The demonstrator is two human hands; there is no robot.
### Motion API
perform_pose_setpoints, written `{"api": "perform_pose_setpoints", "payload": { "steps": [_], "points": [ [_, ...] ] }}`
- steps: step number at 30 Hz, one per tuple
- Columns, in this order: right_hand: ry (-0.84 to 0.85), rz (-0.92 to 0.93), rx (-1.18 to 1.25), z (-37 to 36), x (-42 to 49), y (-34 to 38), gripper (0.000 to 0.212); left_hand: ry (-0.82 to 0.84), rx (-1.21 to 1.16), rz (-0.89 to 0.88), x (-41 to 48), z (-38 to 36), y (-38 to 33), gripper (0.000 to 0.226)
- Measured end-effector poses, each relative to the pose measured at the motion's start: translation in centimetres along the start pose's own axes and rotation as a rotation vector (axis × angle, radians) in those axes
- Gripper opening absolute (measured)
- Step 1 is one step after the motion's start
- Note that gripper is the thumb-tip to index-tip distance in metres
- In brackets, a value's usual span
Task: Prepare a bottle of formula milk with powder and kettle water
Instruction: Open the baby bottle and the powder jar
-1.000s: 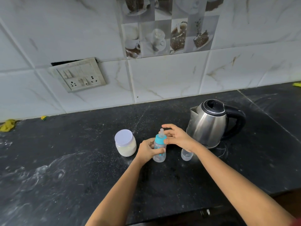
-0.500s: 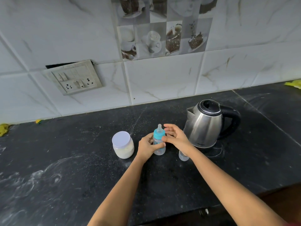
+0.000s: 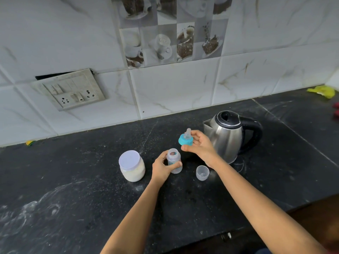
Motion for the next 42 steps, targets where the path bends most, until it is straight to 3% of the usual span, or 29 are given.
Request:
{"api": "perform_pose_setpoints", "payload": {
  "steps": [3, 8, 13, 22, 32, 34, 37, 40, 42],
  "points": [
    [0.013, 0.018, -0.042, 2.0, -0.3, 0.8, 0.045, -0.012, -0.003, 0.008, 0.2, -0.3, 0.0, 0.054],
    [0.094, 0.18, -0.51, 5.5, -1.6, -0.1, 0.049, -0.007, 0.025, 0.021, 0.3, -1.2, 0.2, 0.056],
    [0.168, 0.249, -0.777, 7.2, -2.6, -1.6, 0.053, -0.024, 0.037, 0.028, 0.5, -1.6, 0.4, 0.057],
    [0.225, 0.278, -1.014, 6.3, -3.1, -3.9, 0.058, -0.055, 0.053, 0.032, 0.1, -1.7, 0.3, 0.057],
    [0.238, 0.231, -1.068, 5.3, -3.1, -5.1, 0.075, -0.122, 0.138, 0.03, -1.3, -0.6, 1.1, 0.081],
    [0.223, 0.29, -1.057, 4.7, -3.3, -4.5, 0.081, -0.175, 0.17, -0.028, -2.3, 0.3, 0.8, 0.071],
    [0.193, 0.464, -0.947, 2.5, -3.5, -2.7, 0.066, -0.331, 0.248, -0.16, -4.1, 2.3, -0.3, 0.054],
    [0.26, 0.585, -0.854, -1.3, -3.5, -1.0, 0.051, -0.568, 0.36, -0.319, -4.9, 4.7, -0.8, 0.057],
    [0.327, 0.585, -0.843, -4.3, -3.3, -0.1, 0.048, -0.689, 0.358, -0.321, -4.9, 6.7, -0.6, 0.067]
  ]
}}
Point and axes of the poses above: each hand's wrist, its own x-axis towards the middle knuckle, its own z-axis out of the back of the hand, y = z × x, the point moved 1 cm from there along x, towards the middle knuckle, and after that the axes turned 14 degrees about -y, right-handed, at the moved point
